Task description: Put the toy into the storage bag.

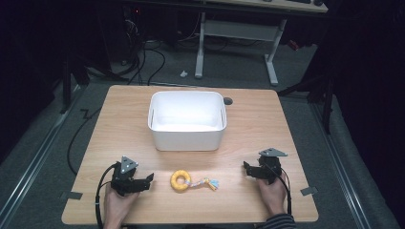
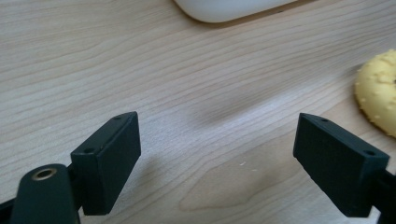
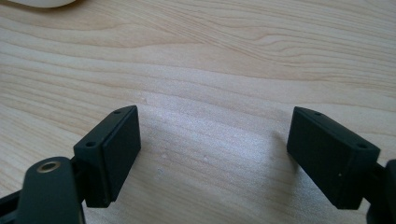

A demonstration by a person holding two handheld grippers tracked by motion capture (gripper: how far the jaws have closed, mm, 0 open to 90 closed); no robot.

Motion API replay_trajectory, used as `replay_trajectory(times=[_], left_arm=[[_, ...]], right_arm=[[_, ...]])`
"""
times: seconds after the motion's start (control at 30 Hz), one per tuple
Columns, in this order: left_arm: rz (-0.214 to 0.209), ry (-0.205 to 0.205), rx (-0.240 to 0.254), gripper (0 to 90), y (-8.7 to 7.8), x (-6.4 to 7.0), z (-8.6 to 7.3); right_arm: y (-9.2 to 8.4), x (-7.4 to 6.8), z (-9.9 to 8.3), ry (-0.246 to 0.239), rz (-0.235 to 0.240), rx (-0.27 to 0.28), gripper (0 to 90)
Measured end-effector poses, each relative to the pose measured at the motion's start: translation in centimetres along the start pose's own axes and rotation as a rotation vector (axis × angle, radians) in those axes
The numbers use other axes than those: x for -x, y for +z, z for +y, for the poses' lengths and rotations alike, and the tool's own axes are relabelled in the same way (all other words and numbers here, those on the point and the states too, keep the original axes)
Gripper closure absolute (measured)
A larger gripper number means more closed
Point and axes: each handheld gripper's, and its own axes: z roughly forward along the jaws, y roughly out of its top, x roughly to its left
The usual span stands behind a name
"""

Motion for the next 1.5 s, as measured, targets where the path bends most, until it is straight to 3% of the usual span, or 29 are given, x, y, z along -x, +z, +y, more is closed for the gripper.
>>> replay_trajectory(times=[0.47, 0.67, 0.87, 1.03, 1.5], left_arm=[[-0.078, 0.069, 0.028, 28.0, -0.6, 2.8, 2.8], [-0.123, 0.119, -0.025, 31.5, -0.6, 4.6, 4.4], [-0.142, 0.143, -0.093, 36.4, 0.3, 6.0, 5.0], [-0.135, 0.169, -0.141, 39.3, 1.2, 6.8, 5.4], [-0.137, 0.175, -0.252, 44.8, 3.4, 8.2, 6.0]], right_arm=[[0.0, 0.0, 0.0, -0.002, 0.002, 0.003, 18.5], [0.0, 0.0, 0.0, 0.0, 0.005, 0.006, 19.5], [0.0, 0.0, 0.0, 0.0, 0.005, 0.006, 19.7], [0.0, 0.0, 0.0, 0.0, 0.005, 0.006, 19.7], [0.0, 0.0, 0.0, -0.001, 0.003, 0.006, 20.2]])
